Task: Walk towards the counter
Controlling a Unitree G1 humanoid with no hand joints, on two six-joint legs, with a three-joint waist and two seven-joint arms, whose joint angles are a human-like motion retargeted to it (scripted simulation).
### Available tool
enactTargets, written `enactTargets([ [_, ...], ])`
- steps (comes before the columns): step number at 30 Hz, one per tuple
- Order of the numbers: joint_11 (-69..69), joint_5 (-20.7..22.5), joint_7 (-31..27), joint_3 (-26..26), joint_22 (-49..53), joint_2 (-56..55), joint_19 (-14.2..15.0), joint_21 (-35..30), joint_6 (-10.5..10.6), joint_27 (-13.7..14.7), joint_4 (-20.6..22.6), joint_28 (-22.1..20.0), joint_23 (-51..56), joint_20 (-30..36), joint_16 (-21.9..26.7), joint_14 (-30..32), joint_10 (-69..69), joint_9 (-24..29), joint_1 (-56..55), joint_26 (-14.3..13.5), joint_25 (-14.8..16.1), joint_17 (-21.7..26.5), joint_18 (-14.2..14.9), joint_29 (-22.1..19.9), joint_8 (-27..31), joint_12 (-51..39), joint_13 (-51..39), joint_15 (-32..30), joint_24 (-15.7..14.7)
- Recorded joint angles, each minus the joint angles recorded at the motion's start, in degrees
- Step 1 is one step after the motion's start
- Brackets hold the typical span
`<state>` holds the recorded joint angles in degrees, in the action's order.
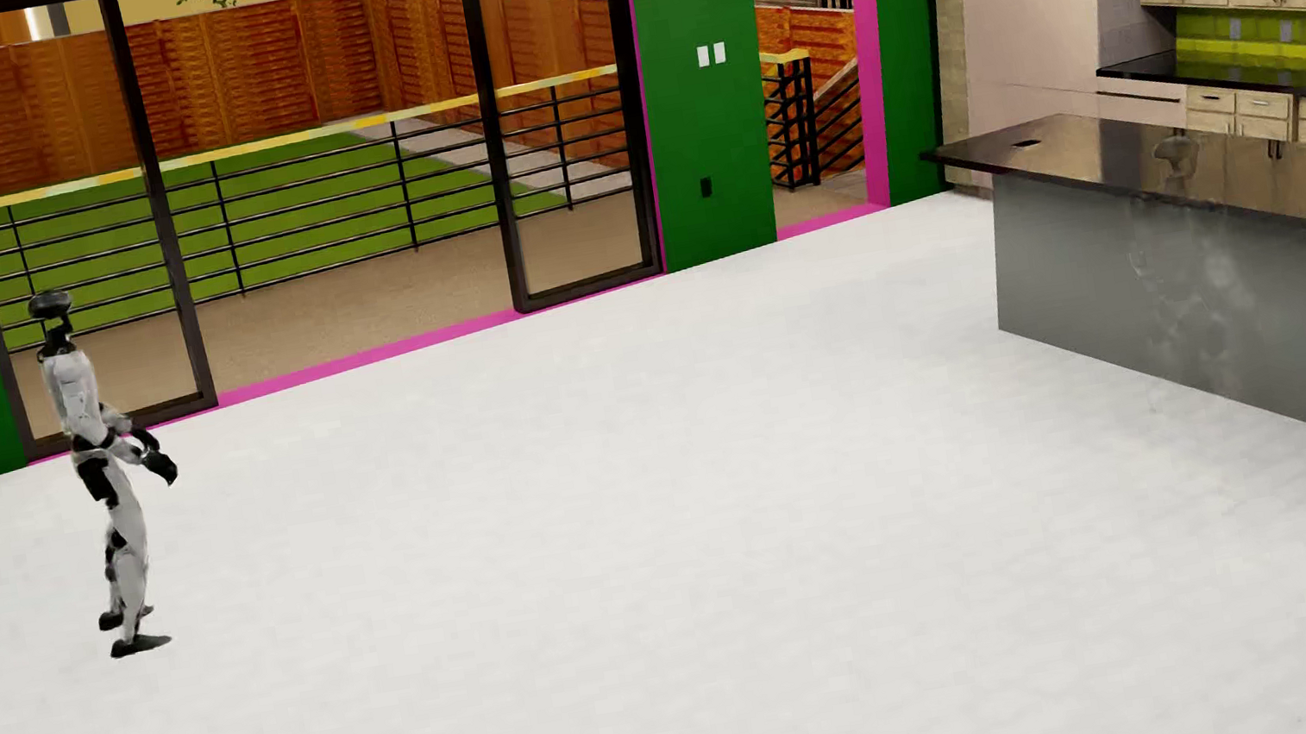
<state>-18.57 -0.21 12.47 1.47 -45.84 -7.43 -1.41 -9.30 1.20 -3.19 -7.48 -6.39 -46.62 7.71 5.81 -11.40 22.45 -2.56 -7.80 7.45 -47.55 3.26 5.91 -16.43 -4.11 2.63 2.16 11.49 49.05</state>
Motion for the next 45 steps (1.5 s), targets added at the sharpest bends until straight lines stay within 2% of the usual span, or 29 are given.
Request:
enactTargets([
  [1,-0.4,0.7,-0.3,0.0,0.7,0.1,-0.3,-0.7,0.1,-0.2,-1.1,-0.6,0.2,0.2,0.3,0.0,3.2,0.2,-1.4,-0.2,0.6,-0.1,0.0,-1.2,-0.1,-0.3,0.3,0.4,-0.7],
  [2,-1.2,1.5,-0.9,0.0,2.0,0.1,-0.7,-0.8,0.3,-1.1,-2.3,-0.8,-0.6,0.1,1.0,0.3,7.3,0.6,-3.3,-0.7,3.0,-1.1,-0.1,-2.0,-0.3,-0.3,0.0,1.0,-1.4],
  [4,-3.0,3.3,-3.0,-0.1,4.3,0.0,-1.2,-0.1,0.8,-3.5,-5.1,-1.7,-2.1,-0.1,1.8,3.6,18.4,1.5,-8.8,-1.3,10.6,-3.3,-0.8,-2.9,-0.7,0.2,-0.1,2.3,-2.2],
  [5,-3.7,4.2,-4.1,-0.3,5.6,0.1,-1.5,-0.9,1.2,-4.8,-6.5,-2.1,-2.4,-0.2,2.2,6.1,24.4,2.0,-12.1,-1.4,13.1,-4.0,-1.1,-3.5,-1.0,0.7,-0.2,2.9,-2.6],
  [6,-4.0,5.1,-3.9,-0.6,6.7,0.4,-1.7,-2.4,1.6,-5.7,-8.5,-2.7,-2.4,-0.4,2.3,8.3,29.7,2.5,-15.0,-1.4,15.0,-4.3,-1.7,-3.4,-1.3,1.4,-0.2,3.3,-3.0],
  [7,-4.0,5.8,-3.1,-0.9,7.4,0.8,-1.9,-4.0,2.1,-6.2,-10.2,-3.7,-2.2,-0.8,2.1,8.9,33.2,2.9,-17.5,-1.4,16.8,-4.5,-3.8,-2.4,-1.2,2.3,-0.1,3.6,-3.6],
  [8,-4.1,6.4,-2.8,-1.3,7.9,1.1,-2.1,-5.7,2.4,-5.7,-10.7,-4.9,-2.2,-1.1,1.9,8.6,35.0,3.3,-19.7,-1.2,17.9,-4.2,-3.4,-1.3,-1.0,3.6,0.0,4.0,-4.0],
  [9,-4.3,6.8,-2.9,-1.7,7.8,1.4,-2.2,-7.9,2.6,-4.7,-9.9,-6.3,-2.2,-1.3,1.5,8.3,34.7,3.6,-21.4,-1.1,17.7,-3.6,-2.3,-1.5,-0.7,4.9,-0.1,4.4,-4.2],
  [11,-4.2,7.1,-2.3,-2.1,5.4,2.0,-2.3,-11.6,2.7,-1.7,-7.5,-9.3,-0.3,-1.3,-0.2,8.2,28.3,4.1,-23.6,-1.1,15.7,-2.9,-0.8,-4.8,-0.2,5.9,0.2,5.1,-4.7],
  [13,-2.9,7.1,-1.3,-2.3,6.1,3.0,-2.3,-14.8,2.4,1.9,-5.3,-10.6,1.5,-2.0,-0.4,9.5,16.8,4.6,-24.3,-3.2,15.6,-1.9,1.0,-7.7,0.4,9.1,-0.9,5.4,-6.3],
  [15,-1.2,6.9,-1.6,-2.2,6.8,4.2,-2.3,-18.4,1.9,3.1,-2.8,-11.3,4.2,-2.8,-1.5,10.8,4.0,4.8,-24.3,-4.3,14.5,-0.5,3.0,-7.9,1.3,11.7,-2.9,5.6,-9.0],
  [17,-0.1,6.6,-2.8,-2.1,6.4,5.3,-2.1,-20.7,1.4,2.0,-0.6,-10.4,6.7,-3.9,-2.6,12.0,-5.3,5.0,-24.7,-3.7,13.1,0.6,3.8,-7.0,1.8,12.9,-5.1,6.3,-13.3],
  [19,0.3,6.3,-2.8,-1.9,5.9,6.6,-1.8,-21.3,0.9,-0.4,0.3,-7.8,8.7,-3.7,-2.0,11.3,-8.7,5.2,-25.6,-2.0,11.8,0.8,4.7,-7.3,1.8,12.3,-6.8,7.6,-14.8],
  [22,-0.2,5.6,-4.4,-2.3,6.5,9.5,-0.7,-21.9,0.3,-3.1,1.6,-6.0,9.0,-2.2,0.1,9.2,-4.4,5.5,-26.3,-1.6,11.4,0.9,1.8,-8.0,1.7,11.0,-8.3,9.2,-12.2],
  [24,-2.2,4.1,-4.8,-2.7,7.0,10.9,0.8,-23.6,-0.3,-4.7,3.3,-7.2,6.2,-3.0,-0.2,14.1,-1.9,5.6,-25.6,-1.2,9.3,2.1,-2.8,-7.0,2.2,10.8,-9.3,8.0,-11.3],
  [26,-7.6,1.9,-4.0,-3.0,5.3,11.7,3.2,-24.0,-1.3,-6.9,5.3,-7.3,1.6,-3.4,-0.8,13.5,1.4,5.8,-23.8,0.2,7.9,3.3,-5.4,-3.4,2.4,10.0,-8.6,3.2,-10.0],
  [29,-26.5,-2.8,-2.4,-3.8,1.5,5.5,9.6,-20.0,-3.4,-10.1,9.3,-2.8,-4.0,-2.7,-1.8,7.9,3.5,6.3,-19.1,3.4,9.5,5.2,-6.9,3.7,3.7,6.7,-4.6,-13.7,-6.7],
  [31,-43.6,-5.9,-0.6,-4.3,-0.3,-3.5,14.2,-19.8,-5.0,-9.2,11.6,-2.6,-4.9,-2.9,-1.7,4.4,3.8,6.8,-15.2,0.7,8.1,8.0,-7.8,3.6,5.4,5.7,-2.2,-25.2,-4.8],
  [32,-49.6,-6.3,0.0,-4.3,-0.7,-7.8,12.5,-20.0,-5.8,-8.1,12.6,-3.7,-4.2,-3.4,-1.7,2.8,3.6,7.0,-12.9,-0.8,7.4,9.7,-8.1,3.2,6.6,4.9,-1.0,-25.5,-4.3],
  [34,-54.5,-4.9,0.1,-3.8,-0.2,-15.0,11.9,-17.4,-6.8,-6.5,14.2,-5.7,-0.8,-4.6,-1.8,-0.2,3.3,7.4,-8.0,-2.6,8.0,11.9,-8.6,2.0,8.6,3.7,2.5,-19.9,-3.7],
  [36,-50.6,-3.4,-0.3,-2.8,1.8,-21.2,8.5,-12.1,-7.2,-6.5,15.3,-6.4,3.0,-5.1,-2.2,-3.3,3.4,7.4,-3.5,-3.5,10.1,11.4,-9.0,0.5,9.5,3.1,6.3,-13.3,-3.8],
  [37,-45.5,-3.0,-0.7,-2.2,3.4,-23.6,8.1,-9.2,-7.2,-6.4,15.6,-6.2,4.7,-4.7,-2.0,-4.4,3.0,7.3,-1.2,-4.1,10.8,10.9,-9.1,0.2,9.3,2.9,7.9,-9.5,-4.1],
  [38,-38.1,-3.1,-1.1,-1.4,4.8,-25.5,6.2,-6.4,-7.1,-6.6,15.8,-6.1,5.9,-3.7,-1.6,-5.2,2.2,7.1,1.0,-4.9,10.9,10.3,-9.2,-0.1,8.5,2.6,9.2,-7.0,-4.2],
  [40,-19.1,-3.7,-2.0,0.0,6.6,-27.2,4.6,-1.8,-6.9,-6.9,16.3,-7.2,7.3,-1.8,-0.6,-5.8,-0.6,6.6,5.4,-6.4,10.1,9.0,-9.0,-1.0,5.8,1.8,11.1,-6.6,-3.0],
  [41,-8.6,-3.9,-2.6,0.7,7.1,-27.1,3.8,-0.7,-6.8,-6.8,16.6,-7.9,7.3,-0.7,-0.1,-5.7,-2.7,6.2,7.9,-6.5,9.1,8.3,-8.8,-1.3,3.7,1.5,11.7,-8.6,-2.2],
  [42,1.1,-3.6,-3.3,1.3,7.1,-26.7,3.8,-0.3,-6.6,-6.5,16.8,-8.4,6.9,0.7,0.4,-5.4,-4.8,5.7,10.3,-6.1,7.6,7.7,-8.6,-1.3,2.3,1.0,12.0,-10.1,-1.9],
  [43,7.6,-3.0,-4.0,1.9,6.6,-26.6,5.9,-0.1,-6.4,-6.0,17.1,-8.7,6.4,1.8,0.6,-5.3,-5.9,5.3,12.5,-5.6,6.1,7.7,-8.4,-0.9,2.5,0.6,12.5,-10.1,-1.7],
  [44,9.4,-2.3,-4.9,2.5,5.6,-26.7,6.0,0.0,-6.1,-5.3,17.3,-8.8,5.6,2.6,0.7,-5.3,-6.3,4.9,14.5,-4.9,4.7,7.8,-8.2,-0.2,3.7,0.4,12.9,-10.2,-1.8],
  [45,7.1,-1.1,-6.0,3.2,4.3,-26.9,3.5,-0.1,-5.8,-4.6,17.1,-8.2,4.7,3.0,0.8,-5.2,-6.5,4.4,16.5,-4.1,3.3,7.7,-7.8,0.4,5.4,0.3,13.2,-12.5,-2.0],
])
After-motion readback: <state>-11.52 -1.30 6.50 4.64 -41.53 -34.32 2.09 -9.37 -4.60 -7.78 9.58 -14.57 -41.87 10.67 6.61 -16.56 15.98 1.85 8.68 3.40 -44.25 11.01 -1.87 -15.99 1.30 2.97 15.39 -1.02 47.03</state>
